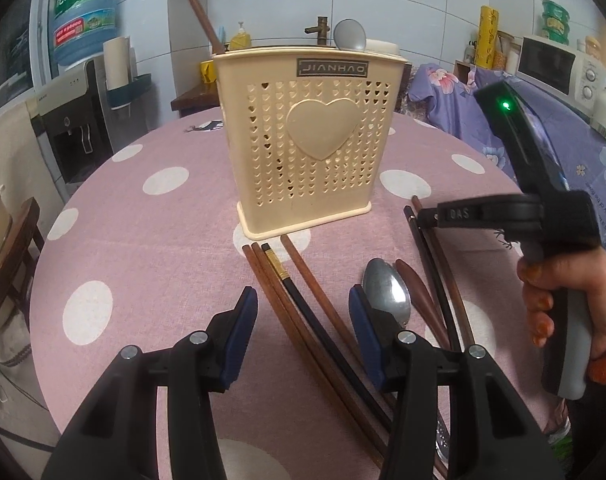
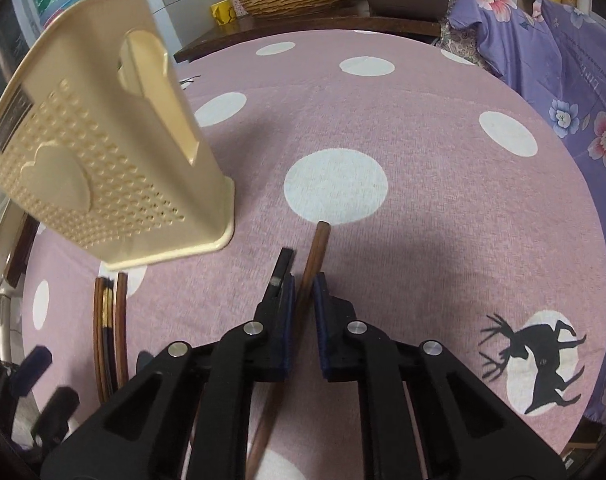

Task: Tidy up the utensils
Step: 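Grasp a brown chopstick with the right tool while the left tool grasps a black chopstick, then lift both chopsticks and lower them into the beige holder with both tools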

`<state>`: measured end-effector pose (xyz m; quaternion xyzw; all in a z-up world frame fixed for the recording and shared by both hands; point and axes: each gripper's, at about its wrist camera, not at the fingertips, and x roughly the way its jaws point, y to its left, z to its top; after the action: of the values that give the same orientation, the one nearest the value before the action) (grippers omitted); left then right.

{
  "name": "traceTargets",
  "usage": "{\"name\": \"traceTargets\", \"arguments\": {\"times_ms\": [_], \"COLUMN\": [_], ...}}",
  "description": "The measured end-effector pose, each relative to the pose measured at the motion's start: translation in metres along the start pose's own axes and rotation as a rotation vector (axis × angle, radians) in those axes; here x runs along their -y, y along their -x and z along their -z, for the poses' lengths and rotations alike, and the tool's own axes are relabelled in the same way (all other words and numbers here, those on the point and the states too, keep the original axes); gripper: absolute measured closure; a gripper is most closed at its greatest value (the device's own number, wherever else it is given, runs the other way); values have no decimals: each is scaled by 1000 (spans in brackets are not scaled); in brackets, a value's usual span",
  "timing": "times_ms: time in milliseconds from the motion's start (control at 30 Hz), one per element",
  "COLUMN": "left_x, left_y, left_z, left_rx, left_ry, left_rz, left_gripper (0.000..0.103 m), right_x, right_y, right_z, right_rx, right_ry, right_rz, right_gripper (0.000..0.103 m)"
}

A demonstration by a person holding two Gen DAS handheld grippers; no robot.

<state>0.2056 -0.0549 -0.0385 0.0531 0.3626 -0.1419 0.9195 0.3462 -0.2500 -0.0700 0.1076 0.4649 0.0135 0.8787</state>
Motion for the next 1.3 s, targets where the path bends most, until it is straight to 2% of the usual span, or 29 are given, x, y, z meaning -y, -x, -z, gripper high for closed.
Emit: {"name": "traceTargets", "arguments": {"times_ms": [167, 267, 400, 533, 600, 867, 1100, 1200, 1300], "left_x": [9, 13, 30, 54, 67, 87, 92, 95, 94], "left_y": [-4, -8, -14, -35, -50, -101, -116, -119, -120], "left_z": [-6, -15, -28, -44, -50, -64, -70, -72, -74], "left_rx": [-5, -23, -32, -99, -130, -243, -261, -260, -260], "left_ry": [-34, -23, -63, -94, -112, -113, -121, -138, -131], "left_rz": [18, 98, 147, 252, 252, 258, 230, 205, 202], "left_gripper": [55, 56, 65, 72, 76, 79, 85, 92, 93], "right_x": [8, 14, 27, 36, 37, 48, 51, 49, 49], "right_y": [-2, 2, 21, 51, 66, 111, 132, 139, 143], "right_z": [-4, -3, -5, -5, -4, 8, 21, 23, 23], "right_rx": [1, 16, 65, 138, 175, 280, 322, 337, 344], "right_ry": [-54, -92, -132, -135, -121, -107, -108, -104, -98], "right_rz": [-42, -92, -147, -175, -172, -178, -192, -198, -201], "right_gripper": [95, 95, 95, 95, 95, 94, 94, 94, 94]}}
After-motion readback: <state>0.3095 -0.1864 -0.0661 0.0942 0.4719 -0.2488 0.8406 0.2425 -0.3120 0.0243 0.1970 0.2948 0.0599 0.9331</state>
